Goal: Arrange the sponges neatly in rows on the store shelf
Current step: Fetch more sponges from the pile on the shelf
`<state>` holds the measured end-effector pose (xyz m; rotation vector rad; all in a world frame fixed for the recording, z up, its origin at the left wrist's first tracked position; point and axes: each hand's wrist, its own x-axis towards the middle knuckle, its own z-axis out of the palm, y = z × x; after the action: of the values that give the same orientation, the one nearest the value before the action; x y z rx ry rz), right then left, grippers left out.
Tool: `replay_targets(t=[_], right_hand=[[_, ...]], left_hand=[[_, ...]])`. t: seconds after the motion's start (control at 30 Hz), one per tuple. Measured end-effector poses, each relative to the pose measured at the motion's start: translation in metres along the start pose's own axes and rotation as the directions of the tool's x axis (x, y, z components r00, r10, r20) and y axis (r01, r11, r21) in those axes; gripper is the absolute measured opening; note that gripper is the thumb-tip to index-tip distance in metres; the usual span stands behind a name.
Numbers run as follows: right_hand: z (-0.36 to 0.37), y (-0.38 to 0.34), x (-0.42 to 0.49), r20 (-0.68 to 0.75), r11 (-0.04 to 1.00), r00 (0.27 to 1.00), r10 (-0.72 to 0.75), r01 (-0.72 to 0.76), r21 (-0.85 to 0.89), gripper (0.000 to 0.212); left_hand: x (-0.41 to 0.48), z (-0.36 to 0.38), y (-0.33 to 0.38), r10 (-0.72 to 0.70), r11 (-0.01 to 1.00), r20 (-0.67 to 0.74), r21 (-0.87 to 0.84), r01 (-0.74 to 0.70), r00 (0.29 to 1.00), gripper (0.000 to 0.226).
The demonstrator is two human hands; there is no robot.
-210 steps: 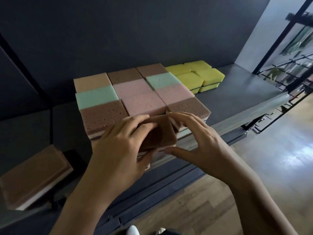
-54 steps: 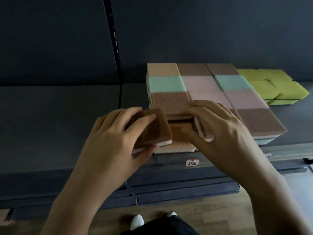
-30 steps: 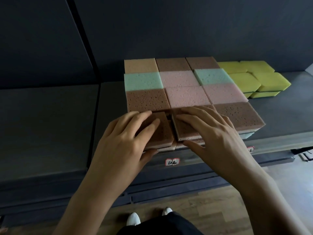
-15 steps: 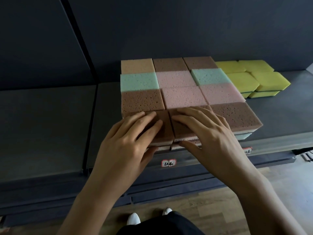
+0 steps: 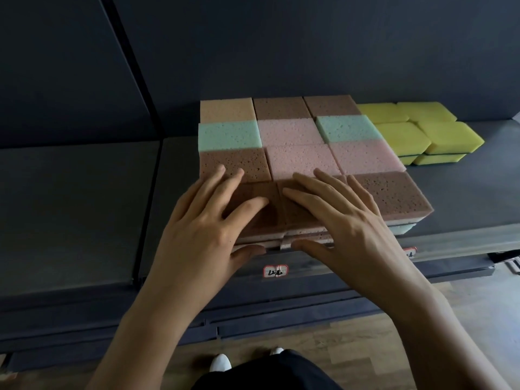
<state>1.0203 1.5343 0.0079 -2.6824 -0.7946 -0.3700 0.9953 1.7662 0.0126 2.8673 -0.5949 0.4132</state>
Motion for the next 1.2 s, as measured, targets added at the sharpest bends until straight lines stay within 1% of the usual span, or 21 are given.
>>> replay_targets(t=[0.07,0.13,0.37,0.43,0.53,0.67,0.8,0.87,0.93,1.0,1.1,1.2], right_hand=[[0.001,0.001,0.001,0.010,1.000,1.000,0.000,0.000,-0.010,0.082],[0.001,0.003,0.003,-0.001,1.000,1.000,-0.006,0.006,-0.006,0.082],[0.006,0.006,0.004,-0.029,0.999,0.999,-0.033,0.033,-0.021,0.072],[0.006,0.007,0.004,-0.036,0.999,0.999,-0.040,0.039,-0.017,0.069],[0.006,0.008,0.004,-0.039,0.999,0.998,-0.043,0.042,-0.021,0.070],[0.005,0.004,0.005,-0.009,0.999,1.000,-0.027,0.026,-0.031,0.076],[-0.005,0.002,0.006,0.079,0.999,0.996,-0.038,0.038,0.011,0.073],[-0.014,0.000,0.007,0.090,0.996,0.993,-0.071,0.066,0.056,0.070],[-0.022,-0.009,0.011,0.046,0.990,0.993,-0.110,0.106,0.099,0.063],[-0.024,-0.024,0.018,-0.009,0.972,0.988,-0.157,0.156,0.176,0.052],[-0.012,-0.051,0.033,-0.037,0.917,0.963,-0.267,0.266,0.296,0.041],[0.006,-0.078,0.046,-0.027,0.869,0.935,-0.352,0.338,0.362,0.038]], left_hand=[[0.003,0.002,0.000,-0.002,1.000,0.014,0.002,0.002,1.000,0.065],[0.005,0.004,-0.001,0.013,1.000,0.017,0.001,-0.013,1.000,0.068],[0.004,0.007,-0.004,0.056,0.998,-0.059,-0.027,-0.058,0.997,0.061],[0.005,0.006,-0.004,0.050,0.998,-0.069,-0.038,-0.052,0.996,0.060],[0.006,0.005,-0.003,0.027,0.999,-0.063,-0.036,-0.029,0.998,0.060],[0.005,0.007,0.002,-0.003,1.000,-0.035,-0.012,0.002,0.999,0.063],[0.000,-0.001,0.006,-0.012,0.998,0.009,0.059,0.012,1.000,0.072],[-0.007,-0.010,0.010,-0.025,0.998,-0.023,0.060,0.027,0.999,0.070],[-0.019,-0.021,0.013,-0.068,0.996,-0.102,0.043,0.073,0.992,0.058],[-0.034,-0.030,0.014,-0.140,0.988,-0.161,0.049,0.149,0.977,0.045],[-0.059,-0.039,0.009,-0.278,0.951,-0.173,0.089,0.296,0.945,0.040],[-0.087,-0.048,-0.001,-0.401,0.895,-0.178,0.132,0.425,0.899,0.035]])
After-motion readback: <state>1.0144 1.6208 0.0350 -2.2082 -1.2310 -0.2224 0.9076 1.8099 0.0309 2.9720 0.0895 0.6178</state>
